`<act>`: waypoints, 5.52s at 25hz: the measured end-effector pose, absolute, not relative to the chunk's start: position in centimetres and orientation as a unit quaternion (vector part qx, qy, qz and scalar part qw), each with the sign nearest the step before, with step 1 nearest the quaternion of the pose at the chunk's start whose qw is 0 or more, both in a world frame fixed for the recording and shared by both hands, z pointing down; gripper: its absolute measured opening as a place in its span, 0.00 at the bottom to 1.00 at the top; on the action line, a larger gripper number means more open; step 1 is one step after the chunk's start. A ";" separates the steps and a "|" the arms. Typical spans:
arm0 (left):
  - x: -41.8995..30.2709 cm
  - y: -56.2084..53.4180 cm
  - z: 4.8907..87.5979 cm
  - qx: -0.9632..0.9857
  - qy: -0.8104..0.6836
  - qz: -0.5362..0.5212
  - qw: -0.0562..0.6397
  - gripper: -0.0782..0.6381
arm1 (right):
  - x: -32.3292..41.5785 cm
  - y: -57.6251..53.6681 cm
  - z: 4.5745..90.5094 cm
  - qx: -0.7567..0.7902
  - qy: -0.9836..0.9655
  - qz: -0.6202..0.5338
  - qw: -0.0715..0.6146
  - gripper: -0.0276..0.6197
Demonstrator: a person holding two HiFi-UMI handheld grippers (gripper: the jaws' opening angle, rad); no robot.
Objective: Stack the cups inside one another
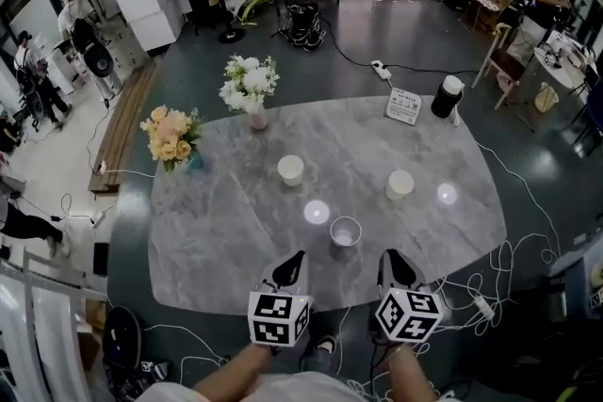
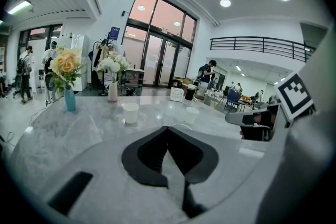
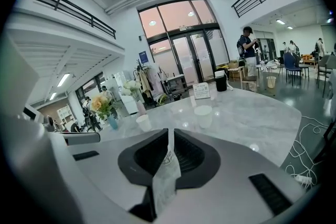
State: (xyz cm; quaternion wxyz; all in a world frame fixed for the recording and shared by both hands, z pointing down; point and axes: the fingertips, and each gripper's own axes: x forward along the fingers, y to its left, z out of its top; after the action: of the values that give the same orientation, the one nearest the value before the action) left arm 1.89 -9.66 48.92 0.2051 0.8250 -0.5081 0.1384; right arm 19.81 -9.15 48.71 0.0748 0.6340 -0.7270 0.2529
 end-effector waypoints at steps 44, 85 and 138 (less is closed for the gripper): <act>2.6 -23.3 59.1 0.815 -0.479 0.200 0.258 0.10 | 27.6 -25.8 60.4 0.690 -0.655 0.282 0.123 0.37; 2.6 -23.3 59.3 0.818 -0.474 0.197 0.259 0.10 | 28.5 -26.7 58.5 0.699 -0.661 0.239 0.133 0.39; -2.7 -9.4 53.8 0.788 -0.544 0.130 0.257 0.10 | 12.4 -14.6 53.5 0.571 -0.780 0.217 0.139 0.39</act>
State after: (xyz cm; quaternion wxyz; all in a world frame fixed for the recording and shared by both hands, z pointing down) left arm -2.65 -9.35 53.78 0.2572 0.7877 -0.5444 0.1303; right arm 12.41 -14.62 53.49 0.1391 0.5707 -0.7797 0.2171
